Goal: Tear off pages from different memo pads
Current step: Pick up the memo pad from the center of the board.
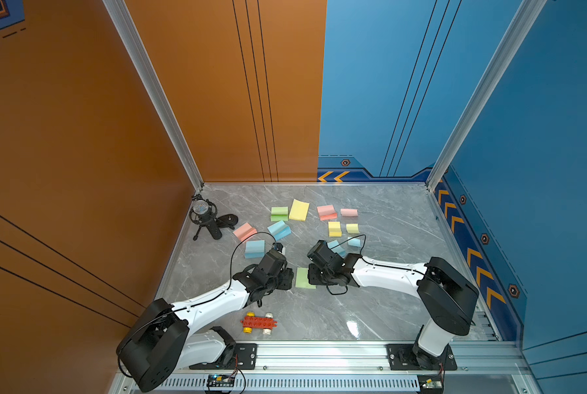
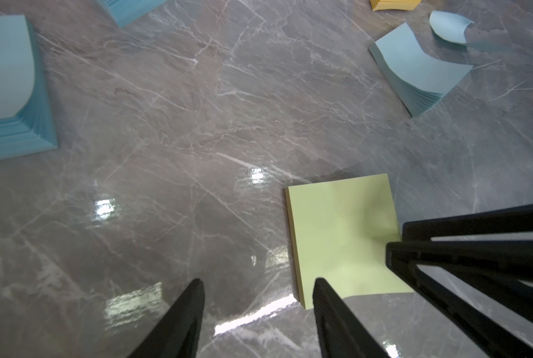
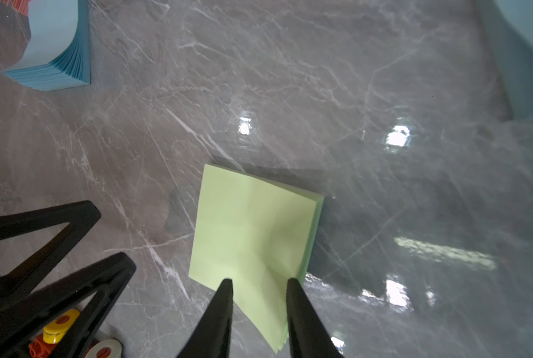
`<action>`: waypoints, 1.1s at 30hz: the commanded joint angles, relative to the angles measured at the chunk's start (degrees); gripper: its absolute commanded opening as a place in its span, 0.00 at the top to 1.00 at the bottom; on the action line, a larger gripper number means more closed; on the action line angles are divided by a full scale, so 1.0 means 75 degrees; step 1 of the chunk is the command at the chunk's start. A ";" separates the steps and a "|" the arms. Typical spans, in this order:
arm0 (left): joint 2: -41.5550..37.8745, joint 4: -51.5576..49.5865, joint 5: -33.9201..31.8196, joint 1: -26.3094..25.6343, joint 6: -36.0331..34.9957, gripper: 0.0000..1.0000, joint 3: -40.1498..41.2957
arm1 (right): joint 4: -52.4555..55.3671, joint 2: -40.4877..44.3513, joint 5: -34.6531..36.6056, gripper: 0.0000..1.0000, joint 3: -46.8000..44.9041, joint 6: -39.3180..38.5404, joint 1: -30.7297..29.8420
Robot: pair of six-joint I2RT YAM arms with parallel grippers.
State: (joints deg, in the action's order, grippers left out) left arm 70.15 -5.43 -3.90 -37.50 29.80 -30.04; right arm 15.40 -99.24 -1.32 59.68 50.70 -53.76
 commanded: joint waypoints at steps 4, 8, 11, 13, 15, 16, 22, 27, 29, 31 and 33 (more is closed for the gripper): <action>-0.0086 -0.0120 -0.0101 0.0066 -0.0078 0.40 0.0122 | 0.0171 -0.0035 0.0424 0.66 0.0094 0.0084 -0.0063; -0.0073 -0.0122 -0.0101 0.0069 -0.0077 0.40 0.0125 | 0.0284 0.0083 0.0612 0.66 0.0082 0.0073 -0.0080; -0.0083 -0.0122 -0.0101 0.0068 -0.0067 0.40 0.0121 | 0.0297 0.0058 0.0585 0.65 0.0112 0.0061 -0.0094; -0.0085 -0.0120 -0.0102 0.0070 -0.0072 0.40 0.0123 | 0.0301 0.0016 0.0566 0.65 0.0113 0.0061 -0.0103; -0.0085 -0.0120 -0.0091 0.0071 -0.0062 0.40 0.0134 | 0.0293 -0.0007 0.0575 0.65 0.0128 0.0061 -0.0110; -0.0094 -0.0120 -0.0091 0.0077 -0.0068 0.40 0.0130 | 0.0298 -0.0024 0.0556 0.65 0.0129 0.0061 -0.0117; -0.0106 -0.0120 -0.0090 0.0077 -0.0063 0.40 0.0138 | 0.0307 -0.0127 0.0500 0.65 0.0208 0.0061 -0.0156; -0.0102 -0.0120 -0.0089 0.0078 -0.0060 0.40 0.0146 | 0.0309 -0.0214 0.0481 0.65 0.0283 0.0049 -0.0203; -0.0113 -0.0120 -0.0089 0.0078 -0.0066 0.40 0.0139 | 0.0311 -0.0226 0.0476 0.65 0.0305 0.0049 -0.0207; -0.0120 -0.0120 -0.0089 0.0078 -0.0060 0.40 0.0145 | 0.0314 -0.0211 0.0481 0.65 0.0328 0.0049 -0.0214; -0.0122 -0.0120 -0.0089 0.0072 -0.0060 0.40 0.0159 | 0.0319 -0.0198 0.0481 0.64 0.0350 0.0040 -0.0213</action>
State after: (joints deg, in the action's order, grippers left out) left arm 70.15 -5.43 -3.90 -37.50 29.80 -30.00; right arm 15.99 -100.14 1.52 60.75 50.68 -54.98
